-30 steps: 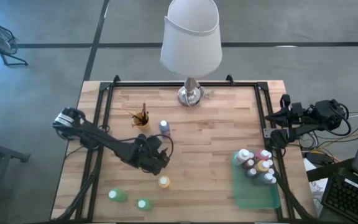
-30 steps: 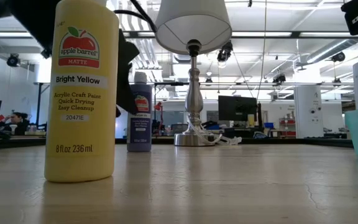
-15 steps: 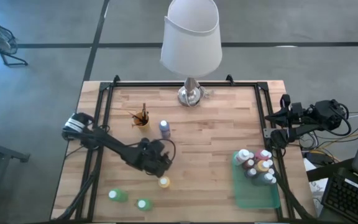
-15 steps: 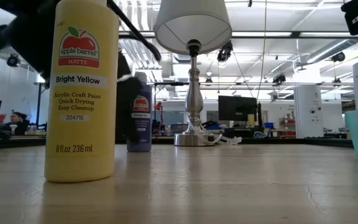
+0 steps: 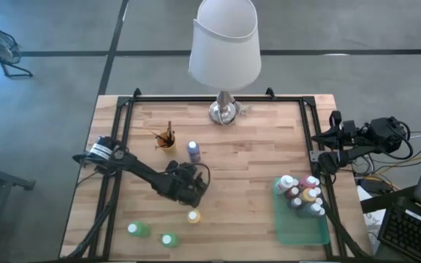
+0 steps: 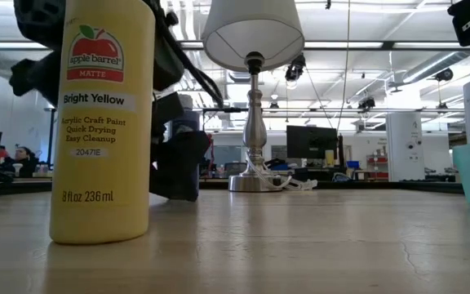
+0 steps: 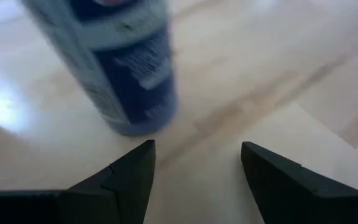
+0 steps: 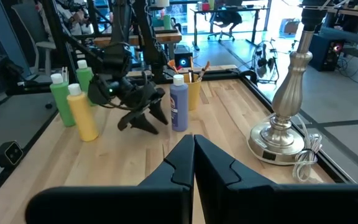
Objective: Pick & Place Paint Supplies
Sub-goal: Put the blue paint bottle into the green bin
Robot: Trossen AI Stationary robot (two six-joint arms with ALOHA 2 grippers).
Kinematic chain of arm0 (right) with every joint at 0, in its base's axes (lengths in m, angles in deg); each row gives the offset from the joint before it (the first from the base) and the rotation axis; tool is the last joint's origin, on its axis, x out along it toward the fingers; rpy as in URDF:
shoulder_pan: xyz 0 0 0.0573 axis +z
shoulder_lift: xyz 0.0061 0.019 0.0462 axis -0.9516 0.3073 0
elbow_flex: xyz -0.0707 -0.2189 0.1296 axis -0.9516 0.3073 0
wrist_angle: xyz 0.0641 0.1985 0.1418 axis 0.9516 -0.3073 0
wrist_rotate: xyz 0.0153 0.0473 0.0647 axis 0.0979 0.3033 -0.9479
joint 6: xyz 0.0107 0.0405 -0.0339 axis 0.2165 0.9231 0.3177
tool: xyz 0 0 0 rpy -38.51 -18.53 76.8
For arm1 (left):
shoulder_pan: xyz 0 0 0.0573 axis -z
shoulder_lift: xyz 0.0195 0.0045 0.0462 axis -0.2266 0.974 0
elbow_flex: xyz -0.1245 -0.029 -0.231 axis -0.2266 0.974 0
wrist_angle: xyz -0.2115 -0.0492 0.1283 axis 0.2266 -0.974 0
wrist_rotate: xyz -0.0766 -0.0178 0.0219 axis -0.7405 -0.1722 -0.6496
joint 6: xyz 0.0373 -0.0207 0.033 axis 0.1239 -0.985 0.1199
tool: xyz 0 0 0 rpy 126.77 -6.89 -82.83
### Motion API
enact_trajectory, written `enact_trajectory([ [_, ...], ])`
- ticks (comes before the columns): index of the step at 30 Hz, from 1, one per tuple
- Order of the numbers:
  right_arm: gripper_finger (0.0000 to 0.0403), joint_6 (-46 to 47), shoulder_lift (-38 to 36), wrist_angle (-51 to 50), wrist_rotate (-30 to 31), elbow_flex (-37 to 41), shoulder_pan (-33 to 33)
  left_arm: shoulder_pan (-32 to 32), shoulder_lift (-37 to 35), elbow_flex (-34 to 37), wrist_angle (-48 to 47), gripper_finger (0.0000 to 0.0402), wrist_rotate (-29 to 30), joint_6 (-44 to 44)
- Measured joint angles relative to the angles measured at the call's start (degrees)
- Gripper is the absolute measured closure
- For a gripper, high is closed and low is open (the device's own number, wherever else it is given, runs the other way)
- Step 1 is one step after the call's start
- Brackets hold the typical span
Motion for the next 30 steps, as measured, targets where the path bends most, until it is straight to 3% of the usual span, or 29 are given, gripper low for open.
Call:
enact_trajectory([
  [5,0.0394,0.00,0.00,0.00,0.00,0.00,0.02,-0.96,0.08,0.02,0.00,0.0158,3.41,-1.93],
  [22,0.0394,0.00,-0.02,0.00,0.01,0.02,0.01,-3.64,0.13,0.02,6.30,0.0158,3.06,0.54],
  [30,0.0394,0.00,0.00,0.00,0.02,0.00,0.00,-4.37,0.14,0.02,7.13,0.0115,3.06,2.03],
])
